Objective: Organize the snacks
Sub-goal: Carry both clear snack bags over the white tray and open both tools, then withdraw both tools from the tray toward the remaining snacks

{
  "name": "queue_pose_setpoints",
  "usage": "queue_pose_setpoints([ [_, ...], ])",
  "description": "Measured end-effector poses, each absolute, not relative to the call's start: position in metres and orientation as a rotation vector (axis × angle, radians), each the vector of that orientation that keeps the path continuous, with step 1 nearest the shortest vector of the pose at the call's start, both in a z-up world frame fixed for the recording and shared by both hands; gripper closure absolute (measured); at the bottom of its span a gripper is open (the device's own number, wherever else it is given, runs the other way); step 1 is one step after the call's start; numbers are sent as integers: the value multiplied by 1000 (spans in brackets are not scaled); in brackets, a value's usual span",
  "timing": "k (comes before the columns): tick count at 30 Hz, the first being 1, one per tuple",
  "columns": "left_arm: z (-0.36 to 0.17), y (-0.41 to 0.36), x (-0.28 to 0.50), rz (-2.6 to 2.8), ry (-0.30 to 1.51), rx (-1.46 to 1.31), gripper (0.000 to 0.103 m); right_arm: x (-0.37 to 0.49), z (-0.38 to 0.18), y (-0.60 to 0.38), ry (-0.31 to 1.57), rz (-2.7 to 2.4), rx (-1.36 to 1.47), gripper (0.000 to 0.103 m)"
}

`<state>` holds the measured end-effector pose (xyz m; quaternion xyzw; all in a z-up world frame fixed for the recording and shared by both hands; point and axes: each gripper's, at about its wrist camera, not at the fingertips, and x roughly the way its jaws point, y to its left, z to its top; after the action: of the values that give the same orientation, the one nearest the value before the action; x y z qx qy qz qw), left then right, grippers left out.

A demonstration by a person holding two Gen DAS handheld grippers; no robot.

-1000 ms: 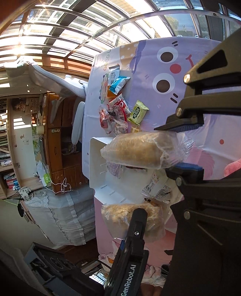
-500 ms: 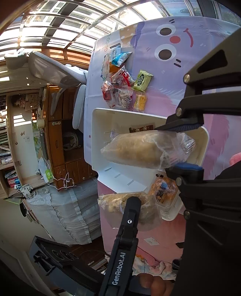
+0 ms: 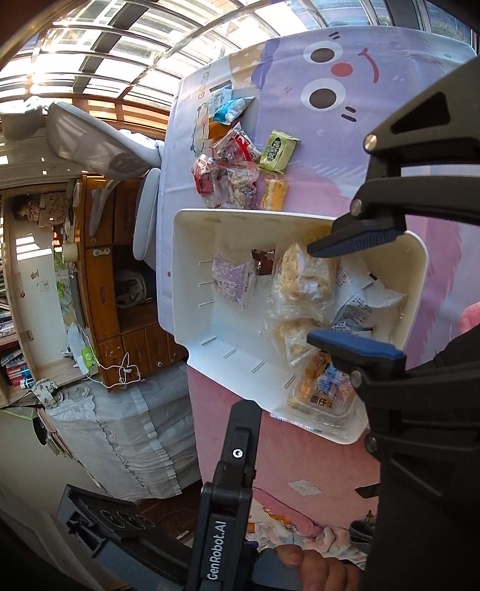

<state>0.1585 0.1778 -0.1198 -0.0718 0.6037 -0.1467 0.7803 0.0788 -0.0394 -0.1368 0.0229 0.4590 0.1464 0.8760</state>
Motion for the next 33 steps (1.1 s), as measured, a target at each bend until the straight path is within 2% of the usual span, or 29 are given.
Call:
queue_pose_setpoints([
  [13,-117,145,147,-326,1267,-130,30,70,-138,-70,968,266,80,61],
  [33,-96,-17,112,-342,1236,-118,30,51,-120,-223,972,252,70,61],
])
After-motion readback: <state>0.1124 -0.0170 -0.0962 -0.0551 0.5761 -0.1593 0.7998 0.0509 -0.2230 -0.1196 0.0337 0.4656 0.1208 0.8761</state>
